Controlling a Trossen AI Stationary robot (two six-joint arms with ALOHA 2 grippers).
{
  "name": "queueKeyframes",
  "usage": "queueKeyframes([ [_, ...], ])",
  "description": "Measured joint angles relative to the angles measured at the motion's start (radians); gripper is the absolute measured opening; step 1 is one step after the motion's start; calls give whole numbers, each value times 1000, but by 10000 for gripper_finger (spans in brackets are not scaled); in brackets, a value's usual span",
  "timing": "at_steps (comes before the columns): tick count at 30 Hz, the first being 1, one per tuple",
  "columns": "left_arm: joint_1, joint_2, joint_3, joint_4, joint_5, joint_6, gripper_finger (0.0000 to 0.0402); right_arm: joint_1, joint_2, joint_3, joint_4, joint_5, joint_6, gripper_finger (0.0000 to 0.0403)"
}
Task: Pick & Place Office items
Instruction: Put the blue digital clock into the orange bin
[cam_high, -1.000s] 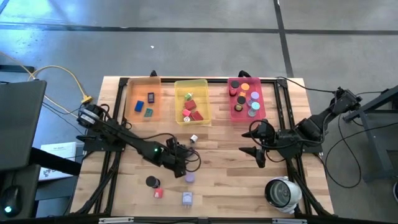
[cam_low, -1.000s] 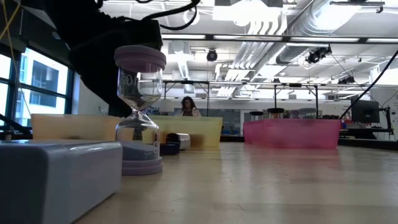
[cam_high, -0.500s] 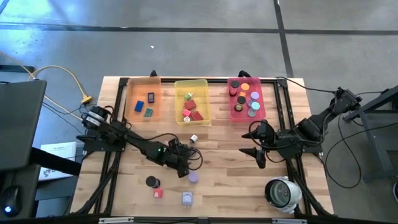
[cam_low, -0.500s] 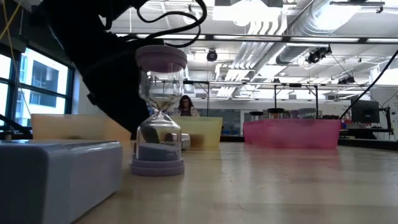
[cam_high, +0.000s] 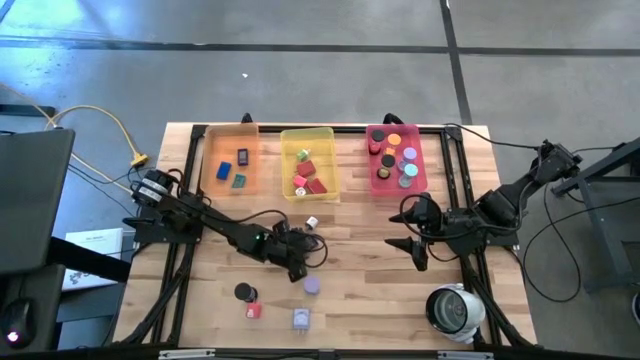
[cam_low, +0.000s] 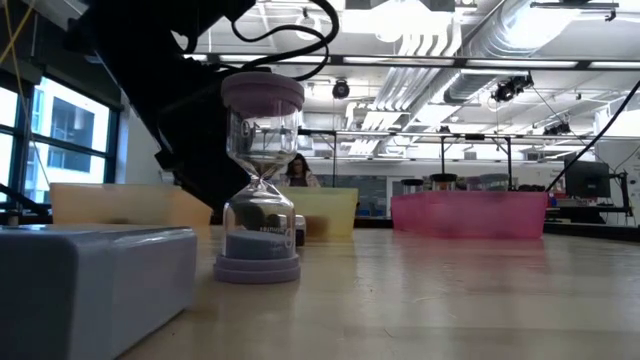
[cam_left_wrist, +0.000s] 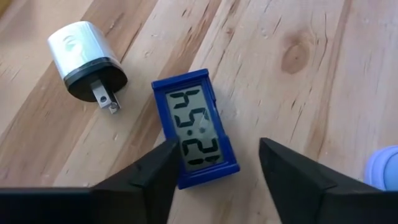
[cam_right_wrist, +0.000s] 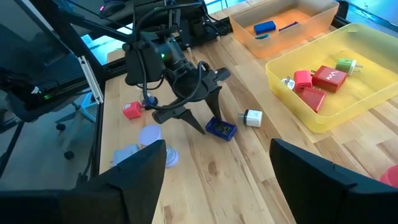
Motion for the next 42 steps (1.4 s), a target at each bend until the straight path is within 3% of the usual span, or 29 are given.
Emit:
queueKeyframes([
  [12,4,-15,0,-46,58,-76,11,0,0,0,1,0,0,277],
  [42,3,-71,-3,-161,47,-51,0,0,0,0,6,5,47,277],
])
